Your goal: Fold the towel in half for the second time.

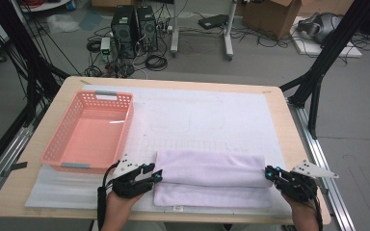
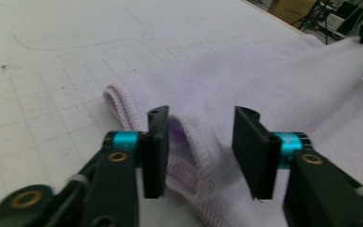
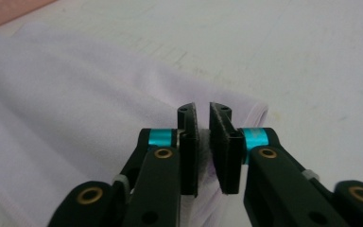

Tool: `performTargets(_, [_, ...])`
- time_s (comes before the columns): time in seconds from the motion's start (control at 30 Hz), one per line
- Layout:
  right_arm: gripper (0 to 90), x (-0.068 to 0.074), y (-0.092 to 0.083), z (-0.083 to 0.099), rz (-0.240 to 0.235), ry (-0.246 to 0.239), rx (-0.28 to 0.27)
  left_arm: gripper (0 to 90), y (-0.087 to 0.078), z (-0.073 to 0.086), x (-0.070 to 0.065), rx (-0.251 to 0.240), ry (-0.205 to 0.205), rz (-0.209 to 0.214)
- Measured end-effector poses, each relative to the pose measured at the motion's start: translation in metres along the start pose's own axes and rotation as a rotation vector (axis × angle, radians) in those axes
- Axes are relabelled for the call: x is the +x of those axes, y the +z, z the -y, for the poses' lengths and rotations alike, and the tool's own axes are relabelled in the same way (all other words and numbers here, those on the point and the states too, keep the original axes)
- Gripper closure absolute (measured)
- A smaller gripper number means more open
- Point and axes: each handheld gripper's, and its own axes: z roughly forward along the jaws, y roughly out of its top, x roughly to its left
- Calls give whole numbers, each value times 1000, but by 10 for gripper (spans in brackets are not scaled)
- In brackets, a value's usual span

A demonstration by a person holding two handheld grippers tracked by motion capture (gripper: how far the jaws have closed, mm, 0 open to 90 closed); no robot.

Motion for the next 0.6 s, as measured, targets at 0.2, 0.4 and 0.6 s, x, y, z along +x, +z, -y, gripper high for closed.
performTargets(0.2, [509, 2, 0, -2, -10, 20, -3, 475, 6, 1, 0, 25, -18, 27])
performTargets(0.4, [759, 6, 19, -1, -12, -41, 80, 803, 14, 6, -6, 71, 25, 16])
performTargets(0.6, [874, 9, 1, -3, -7, -63, 40, 830, -3, 5, -16, 30, 30, 45])
